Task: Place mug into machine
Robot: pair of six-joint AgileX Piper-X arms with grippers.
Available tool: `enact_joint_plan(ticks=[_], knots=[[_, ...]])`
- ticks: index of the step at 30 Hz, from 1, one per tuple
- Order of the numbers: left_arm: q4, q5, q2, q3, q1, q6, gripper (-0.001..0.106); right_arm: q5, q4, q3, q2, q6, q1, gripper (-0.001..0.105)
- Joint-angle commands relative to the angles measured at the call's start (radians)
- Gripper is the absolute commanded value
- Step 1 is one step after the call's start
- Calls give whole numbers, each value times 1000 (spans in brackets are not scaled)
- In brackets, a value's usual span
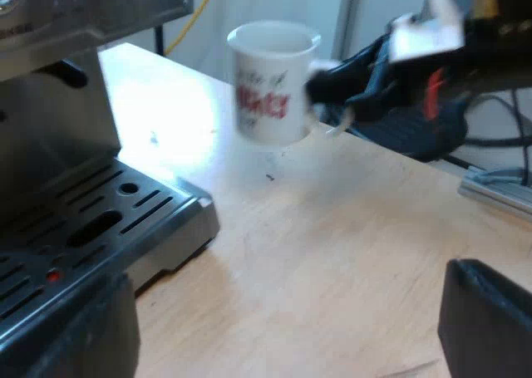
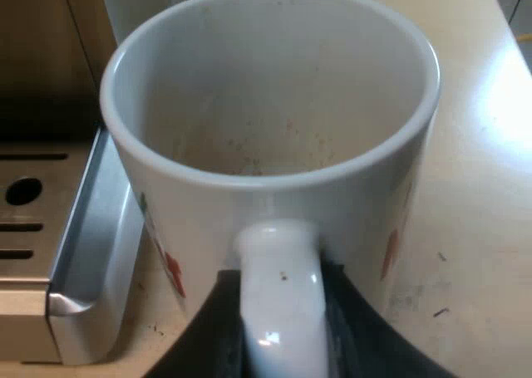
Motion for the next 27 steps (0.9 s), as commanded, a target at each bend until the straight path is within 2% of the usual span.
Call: enact_joint_plan(ticks=[1,5,8,15,21,25,27], knots=[[12,-20,-41,-11,-5,-15,81,-13,29,-11,-88,-20,2,0],[43,-77,-116,-11,-5,-34,81,-96,159,-16,-216,-23,2,0],[91,-125,-162,-11,-5,-34,81,-107,272,-43,-298,-29,2,0],[175,-231,-226,-11,-5,-40,81,-204,452,-114,-380,-119,2,0],[215,-329,-224,-11,-5,-56,81,-296,452,-122,-380,-125,2,0],[218,-356,-220,-11,-5,-56,81,-324,452,-122,-380,-128,2,0],[218,-370,-199,-11,-5,-54,81,-347,452,-122,-380,-153,2,0]])
